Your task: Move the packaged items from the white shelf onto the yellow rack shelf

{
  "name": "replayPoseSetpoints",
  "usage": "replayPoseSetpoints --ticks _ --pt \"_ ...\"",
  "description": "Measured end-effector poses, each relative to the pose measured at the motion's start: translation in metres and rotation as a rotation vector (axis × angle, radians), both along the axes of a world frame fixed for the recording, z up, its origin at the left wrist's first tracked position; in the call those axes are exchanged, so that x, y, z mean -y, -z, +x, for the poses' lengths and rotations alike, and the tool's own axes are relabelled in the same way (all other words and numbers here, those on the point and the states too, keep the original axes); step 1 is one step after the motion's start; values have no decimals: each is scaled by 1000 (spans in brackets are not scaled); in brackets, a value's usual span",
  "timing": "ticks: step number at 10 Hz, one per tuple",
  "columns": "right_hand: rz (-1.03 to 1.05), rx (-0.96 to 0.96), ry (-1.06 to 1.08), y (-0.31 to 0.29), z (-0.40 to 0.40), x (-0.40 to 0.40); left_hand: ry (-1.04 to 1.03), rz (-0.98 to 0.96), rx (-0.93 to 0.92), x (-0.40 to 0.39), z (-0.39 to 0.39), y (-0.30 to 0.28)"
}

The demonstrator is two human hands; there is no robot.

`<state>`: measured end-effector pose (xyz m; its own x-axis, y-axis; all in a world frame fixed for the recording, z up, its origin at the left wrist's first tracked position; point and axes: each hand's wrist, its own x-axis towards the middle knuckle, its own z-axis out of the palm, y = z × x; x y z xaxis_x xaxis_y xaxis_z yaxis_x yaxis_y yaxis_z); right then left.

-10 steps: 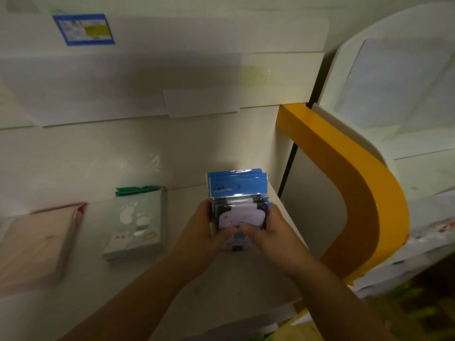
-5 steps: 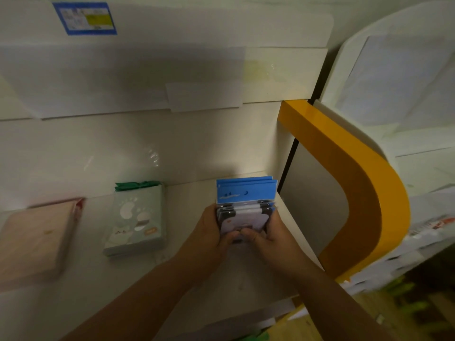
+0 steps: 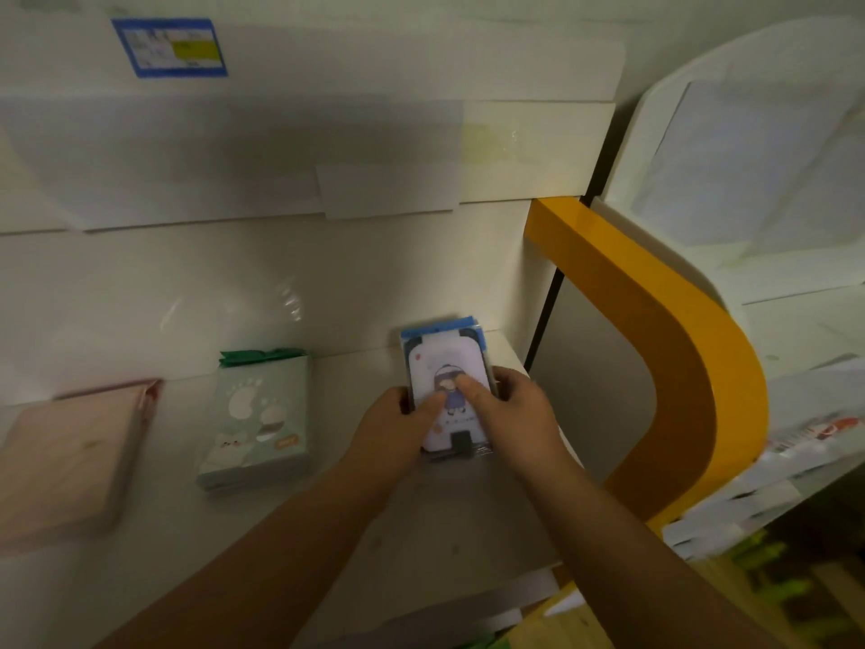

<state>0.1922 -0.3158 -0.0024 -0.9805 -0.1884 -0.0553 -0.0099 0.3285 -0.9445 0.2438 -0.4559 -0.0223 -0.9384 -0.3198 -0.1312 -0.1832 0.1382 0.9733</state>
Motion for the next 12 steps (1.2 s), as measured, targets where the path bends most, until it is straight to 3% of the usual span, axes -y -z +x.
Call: replayPoseSetpoints --ticks 1,2,5,10,12 --pt "92 162 -64 -6 -12 6 -77 81 143 1 -8 -3" --pt "65 316 -56 -5 -20 13 -108 16 184 5 -18 -4" --pt "50 387 21 9 -34 21 -102 -172 175 5 -31 5" --pt "137 107 15 30 -37 19 -199 -208 236 -3 -35 13" --pt "100 45 80 42 -25 16 -239 -248 166 -15 -15 15"
